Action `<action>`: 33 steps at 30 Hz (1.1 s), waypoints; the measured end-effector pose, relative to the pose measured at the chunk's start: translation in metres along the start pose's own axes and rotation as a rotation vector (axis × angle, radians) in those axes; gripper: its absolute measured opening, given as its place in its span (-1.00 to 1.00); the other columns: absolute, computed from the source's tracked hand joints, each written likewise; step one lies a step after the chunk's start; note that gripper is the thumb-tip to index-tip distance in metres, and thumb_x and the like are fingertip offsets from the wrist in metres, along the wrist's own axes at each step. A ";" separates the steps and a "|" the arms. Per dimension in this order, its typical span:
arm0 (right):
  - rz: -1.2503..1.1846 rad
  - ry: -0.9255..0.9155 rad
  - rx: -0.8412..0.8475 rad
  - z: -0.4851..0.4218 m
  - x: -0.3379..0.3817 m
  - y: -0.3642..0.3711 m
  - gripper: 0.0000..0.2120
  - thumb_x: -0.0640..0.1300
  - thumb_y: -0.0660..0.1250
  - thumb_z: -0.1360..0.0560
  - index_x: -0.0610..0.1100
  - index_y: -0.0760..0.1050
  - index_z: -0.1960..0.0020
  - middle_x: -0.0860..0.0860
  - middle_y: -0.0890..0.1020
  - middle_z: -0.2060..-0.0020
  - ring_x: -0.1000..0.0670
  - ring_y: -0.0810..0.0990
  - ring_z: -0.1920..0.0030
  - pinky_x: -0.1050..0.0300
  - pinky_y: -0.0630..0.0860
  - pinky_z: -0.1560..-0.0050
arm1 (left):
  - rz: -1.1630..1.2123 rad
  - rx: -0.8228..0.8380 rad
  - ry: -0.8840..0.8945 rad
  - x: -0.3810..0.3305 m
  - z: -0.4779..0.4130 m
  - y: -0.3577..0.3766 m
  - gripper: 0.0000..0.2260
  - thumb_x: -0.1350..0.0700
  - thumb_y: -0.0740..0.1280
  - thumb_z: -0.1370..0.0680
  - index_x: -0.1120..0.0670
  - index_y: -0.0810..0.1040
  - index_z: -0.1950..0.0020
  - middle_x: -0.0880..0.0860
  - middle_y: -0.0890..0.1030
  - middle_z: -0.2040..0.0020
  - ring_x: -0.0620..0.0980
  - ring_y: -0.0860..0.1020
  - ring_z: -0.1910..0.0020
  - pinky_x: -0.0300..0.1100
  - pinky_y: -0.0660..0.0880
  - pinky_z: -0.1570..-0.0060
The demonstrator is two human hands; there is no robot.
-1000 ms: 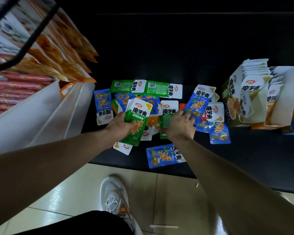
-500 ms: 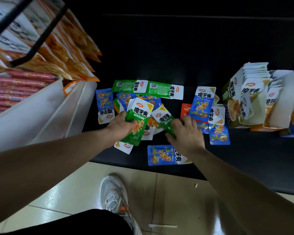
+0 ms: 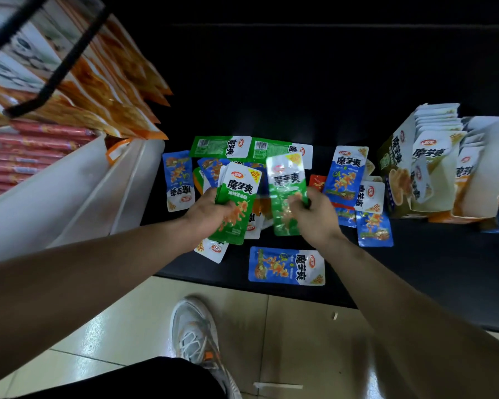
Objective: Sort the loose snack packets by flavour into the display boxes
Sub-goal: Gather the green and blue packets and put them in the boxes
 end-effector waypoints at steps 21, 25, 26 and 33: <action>0.776 -0.259 0.031 -0.088 0.045 0.006 -0.46 0.10 0.15 -0.65 -0.03 0.19 -0.58 -0.06 0.22 -0.57 -0.14 0.25 -0.51 -0.08 0.32 -0.43 | 0.175 -0.116 -0.023 -0.009 -0.030 -0.041 -0.73 -0.01 0.37 -0.57 0.03 0.55 -0.24 0.10 0.63 -0.13 0.13 0.59 -0.13 0.16 0.51 -0.24; 1.053 -0.300 0.138 -0.099 0.025 0.015 -0.36 0.19 0.14 -0.64 -0.06 0.07 -0.61 -0.04 0.17 -0.56 -0.15 0.17 -0.53 -0.18 0.24 -0.45 | 0.123 -0.134 -0.021 -0.012 -0.037 -0.045 -0.72 -0.03 0.35 -0.59 0.02 0.54 -0.27 0.10 0.63 -0.14 0.13 0.59 -0.12 0.09 0.53 -0.20; 1.076 -0.336 0.081 -0.093 0.025 0.014 -0.38 0.19 0.18 -0.61 -0.07 0.16 -0.56 -0.06 0.28 -0.47 -0.16 0.26 -0.45 -0.18 0.32 -0.38 | 0.109 -0.119 -0.018 -0.013 -0.037 -0.043 -0.71 -0.05 0.35 -0.58 0.00 0.54 -0.27 0.08 0.63 -0.14 0.12 0.59 -0.12 0.10 0.52 -0.21; 1.140 -0.415 -0.063 -0.061 0.029 0.010 -0.65 -0.06 0.24 -0.57 -0.17 0.51 -0.30 -0.16 0.54 -0.16 -0.26 0.55 -0.13 -0.08 0.53 -0.03 | 0.053 -0.080 -0.029 -0.004 -0.034 -0.033 -0.63 -0.19 0.35 -0.48 -0.07 0.51 -0.22 0.02 0.63 -0.11 0.08 0.59 -0.09 0.10 0.52 -0.21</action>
Point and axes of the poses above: each hand's wrist, its own z-axis away from the middle knuckle, its own y-axis out of the palm, x = y × z, the point moved 9 cm from there along -z, towards the middle knuckle
